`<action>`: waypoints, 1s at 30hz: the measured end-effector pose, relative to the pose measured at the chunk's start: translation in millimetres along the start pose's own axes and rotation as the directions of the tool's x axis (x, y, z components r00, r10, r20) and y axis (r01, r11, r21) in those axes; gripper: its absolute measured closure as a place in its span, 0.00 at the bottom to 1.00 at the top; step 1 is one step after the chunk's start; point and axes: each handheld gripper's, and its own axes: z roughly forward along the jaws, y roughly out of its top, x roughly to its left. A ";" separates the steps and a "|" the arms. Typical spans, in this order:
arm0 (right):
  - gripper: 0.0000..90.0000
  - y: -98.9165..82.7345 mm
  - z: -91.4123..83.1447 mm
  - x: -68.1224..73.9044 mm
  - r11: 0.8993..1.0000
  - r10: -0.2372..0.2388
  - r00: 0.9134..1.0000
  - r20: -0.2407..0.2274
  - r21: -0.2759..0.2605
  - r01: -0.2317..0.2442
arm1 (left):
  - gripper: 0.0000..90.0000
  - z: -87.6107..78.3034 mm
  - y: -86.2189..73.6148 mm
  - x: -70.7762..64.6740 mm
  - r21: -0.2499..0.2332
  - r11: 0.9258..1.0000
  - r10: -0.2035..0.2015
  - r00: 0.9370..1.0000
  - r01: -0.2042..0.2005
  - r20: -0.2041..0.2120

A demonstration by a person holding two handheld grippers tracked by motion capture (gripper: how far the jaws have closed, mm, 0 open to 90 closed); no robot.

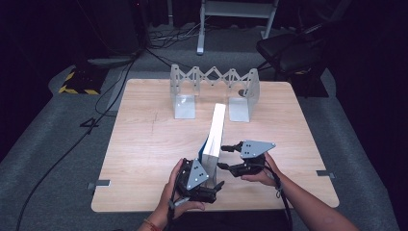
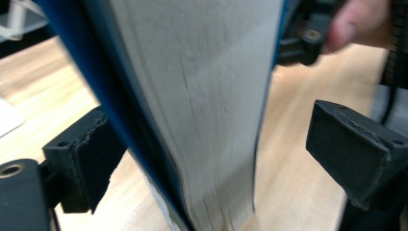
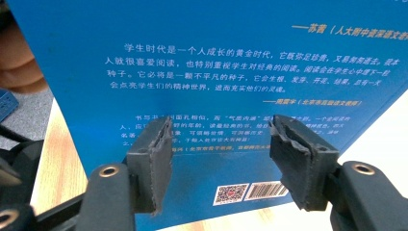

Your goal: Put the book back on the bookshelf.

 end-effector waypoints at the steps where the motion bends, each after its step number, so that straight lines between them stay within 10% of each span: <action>1: 0.44 0.0 0.3 0.3 1.000 0.001 1.000 0.002 -0.001 -0.001 | 0.10 1.6 0.1 -0.8 -0.005 1.000 -0.004 1.000 0.004 -0.014; 4: 0.42 1.0 1.4 0.4 1.000 -0.004 1.000 0.009 0.002 0.004 | 0.18 3.8 -0.9 -1.9 -0.043 0.999 0.007 0.996 -0.011 -0.085; 14: 0.43 -8.2 8.5 -10.8 0.999 0.038 0.999 0.024 0.020 -0.039 | 0.33 0.3 2.4 5.8 -0.110 0.994 -0.022 0.994 0.010 -0.109; 30: 0.39 -35.1 -13.7 -57.0 0.990 0.136 0.985 0.110 0.026 -0.139 | 0.65 -18.6 -3.8 40.9 -0.079 0.997 -0.021 0.999 0.018 -0.035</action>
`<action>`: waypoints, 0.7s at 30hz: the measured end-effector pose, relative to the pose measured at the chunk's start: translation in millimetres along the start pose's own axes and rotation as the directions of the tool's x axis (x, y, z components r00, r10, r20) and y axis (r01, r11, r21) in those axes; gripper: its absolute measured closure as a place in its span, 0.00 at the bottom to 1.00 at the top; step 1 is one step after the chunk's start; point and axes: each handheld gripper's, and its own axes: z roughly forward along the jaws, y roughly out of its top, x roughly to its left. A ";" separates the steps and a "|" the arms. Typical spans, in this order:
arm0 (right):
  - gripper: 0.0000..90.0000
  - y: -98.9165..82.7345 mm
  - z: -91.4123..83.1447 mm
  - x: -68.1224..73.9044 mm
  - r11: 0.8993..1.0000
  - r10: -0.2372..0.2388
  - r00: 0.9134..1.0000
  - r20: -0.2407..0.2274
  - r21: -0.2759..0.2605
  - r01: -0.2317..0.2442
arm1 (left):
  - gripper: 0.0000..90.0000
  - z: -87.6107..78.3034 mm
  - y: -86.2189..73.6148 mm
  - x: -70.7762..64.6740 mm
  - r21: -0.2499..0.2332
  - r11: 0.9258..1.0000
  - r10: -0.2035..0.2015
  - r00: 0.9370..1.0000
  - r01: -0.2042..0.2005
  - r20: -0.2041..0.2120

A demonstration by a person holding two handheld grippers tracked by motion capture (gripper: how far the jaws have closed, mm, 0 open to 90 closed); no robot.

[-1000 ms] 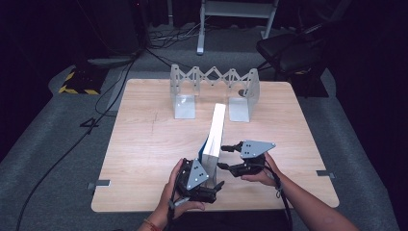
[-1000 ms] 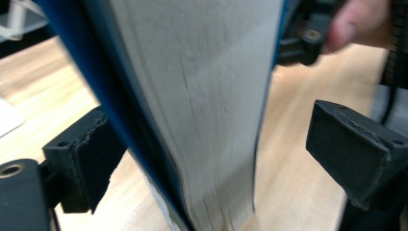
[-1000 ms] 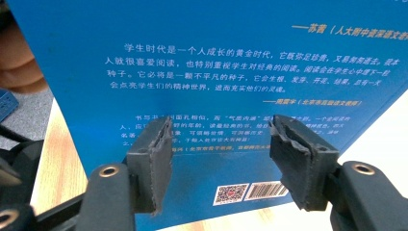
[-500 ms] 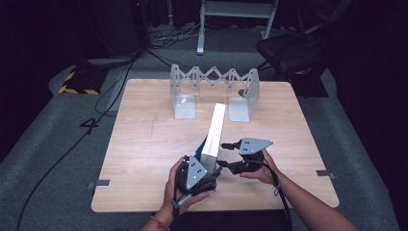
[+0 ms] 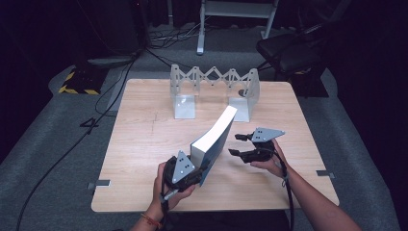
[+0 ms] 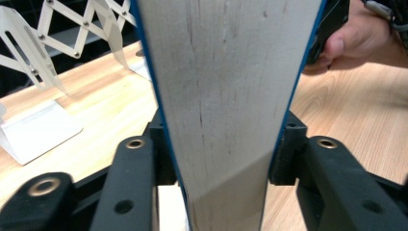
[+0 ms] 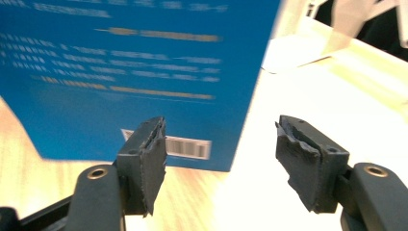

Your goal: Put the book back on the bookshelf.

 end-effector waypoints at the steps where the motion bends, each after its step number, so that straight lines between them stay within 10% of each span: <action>1: 0.38 -0.6 -1.8 -2.2 1.000 0.001 1.000 -0.001 -0.004 -0.001 | 0.65 -0.6 0.0 4.2 0.004 1.000 -0.004 1.000 0.004 0.011; 12: 0.36 2.9 -12.0 -7.8 0.998 -0.038 0.998 -0.046 -0.047 0.036 | 0.66 -8.8 -2.3 31.6 0.009 1.000 0.025 0.973 -0.027 0.228; 21: 0.36 12.8 2.2 -1.0 0.995 -0.081 0.986 -0.149 -0.063 0.072 | 0.66 -13.2 -3.7 43.5 0.025 0.999 0.034 0.965 -0.042 0.262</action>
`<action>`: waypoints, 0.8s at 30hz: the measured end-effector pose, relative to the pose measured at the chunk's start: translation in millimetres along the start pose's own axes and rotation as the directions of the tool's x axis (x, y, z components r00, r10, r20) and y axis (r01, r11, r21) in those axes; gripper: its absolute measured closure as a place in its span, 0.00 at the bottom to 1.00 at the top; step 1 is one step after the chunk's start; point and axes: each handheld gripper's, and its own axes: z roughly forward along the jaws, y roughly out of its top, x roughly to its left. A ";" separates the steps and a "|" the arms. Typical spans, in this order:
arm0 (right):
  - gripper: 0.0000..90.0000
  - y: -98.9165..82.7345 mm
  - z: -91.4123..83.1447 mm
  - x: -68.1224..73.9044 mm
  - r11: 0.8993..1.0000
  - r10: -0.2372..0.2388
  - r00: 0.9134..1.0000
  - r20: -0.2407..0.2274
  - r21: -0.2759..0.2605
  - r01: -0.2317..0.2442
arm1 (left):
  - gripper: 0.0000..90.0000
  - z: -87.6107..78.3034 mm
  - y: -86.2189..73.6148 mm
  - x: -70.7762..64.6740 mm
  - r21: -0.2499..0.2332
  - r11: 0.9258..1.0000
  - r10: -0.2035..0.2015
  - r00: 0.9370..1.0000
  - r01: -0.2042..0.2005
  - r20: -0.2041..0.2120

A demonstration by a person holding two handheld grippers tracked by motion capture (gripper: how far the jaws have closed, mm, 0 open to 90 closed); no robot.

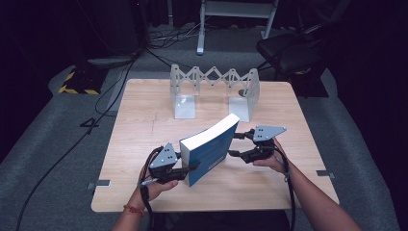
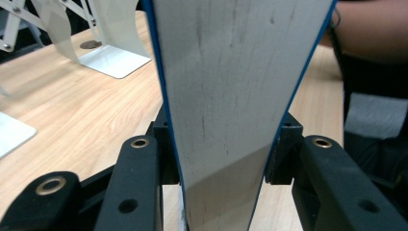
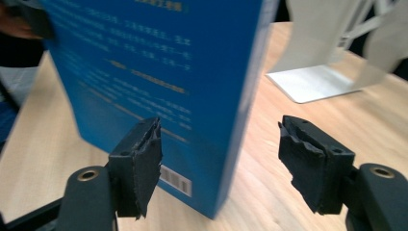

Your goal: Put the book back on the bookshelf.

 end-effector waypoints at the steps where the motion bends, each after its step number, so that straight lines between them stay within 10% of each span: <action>1: 0.36 0.9 2.6 -0.2 1.000 -0.009 1.000 -0.012 0.005 0.009 | 0.66 0.2 -0.8 -0.1 -0.005 1.000 0.004 1.000 -0.004 0.000; 11: 0.33 8.7 23.4 -5.8 1.000 -0.015 0.992 -0.124 0.003 0.015 | 0.63 0.3 -4.2 -2.2 0.030 0.999 0.027 0.999 -0.026 -0.026; 24: 0.60 5.8 4.0 1.8 0.999 -0.049 0.984 -0.171 0.008 0.051 | 0.54 -5.9 -14.3 4.3 0.104 0.994 0.035 0.987 -0.019 -0.156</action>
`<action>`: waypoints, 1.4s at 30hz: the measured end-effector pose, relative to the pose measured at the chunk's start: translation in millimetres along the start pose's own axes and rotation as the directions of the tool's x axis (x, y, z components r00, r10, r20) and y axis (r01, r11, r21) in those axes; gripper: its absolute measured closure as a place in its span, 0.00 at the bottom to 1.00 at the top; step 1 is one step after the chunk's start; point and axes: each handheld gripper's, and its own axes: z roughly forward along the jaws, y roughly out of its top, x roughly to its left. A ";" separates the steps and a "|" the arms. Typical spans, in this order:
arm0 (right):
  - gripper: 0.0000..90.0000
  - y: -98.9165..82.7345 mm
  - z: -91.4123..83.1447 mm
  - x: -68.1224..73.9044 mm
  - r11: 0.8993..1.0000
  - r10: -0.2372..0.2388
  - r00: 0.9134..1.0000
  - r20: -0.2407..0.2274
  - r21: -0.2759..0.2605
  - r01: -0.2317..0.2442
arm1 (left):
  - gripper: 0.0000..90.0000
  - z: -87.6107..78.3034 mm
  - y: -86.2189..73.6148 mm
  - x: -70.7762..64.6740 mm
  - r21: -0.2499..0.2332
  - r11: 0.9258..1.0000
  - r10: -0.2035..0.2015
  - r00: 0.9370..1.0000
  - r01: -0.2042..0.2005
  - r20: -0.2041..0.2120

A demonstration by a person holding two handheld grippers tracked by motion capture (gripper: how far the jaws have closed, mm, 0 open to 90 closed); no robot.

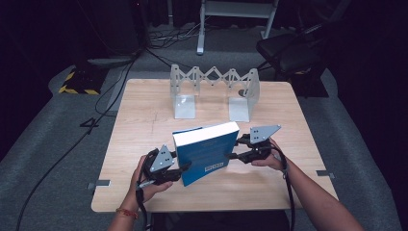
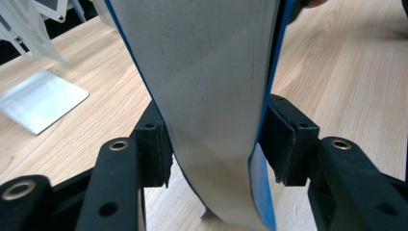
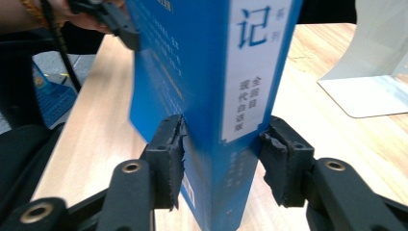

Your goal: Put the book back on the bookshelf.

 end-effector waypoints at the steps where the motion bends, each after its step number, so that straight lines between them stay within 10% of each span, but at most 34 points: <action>1: 0.60 0.0 0.0 0.0 1.000 0.000 1.000 0.000 0.000 0.000 | 0.54 0.0 0.0 0.0 0.000 1.000 0.000 1.000 0.000 0.000; 27: 0.64 -16.9 -52.7 27.5 1.000 -0.002 0.996 0.092 0.001 0.002 | 0.46 69.7 39.3 9.8 -0.038 0.999 0.032 0.983 -0.025 0.179; 42: 0.64 -17.4 -59.2 24.6 0.999 0.036 0.981 0.189 -0.029 -0.031 | 0.44 104.3 57.1 8.4 -0.070 0.996 0.062 0.978 -0.049 0.197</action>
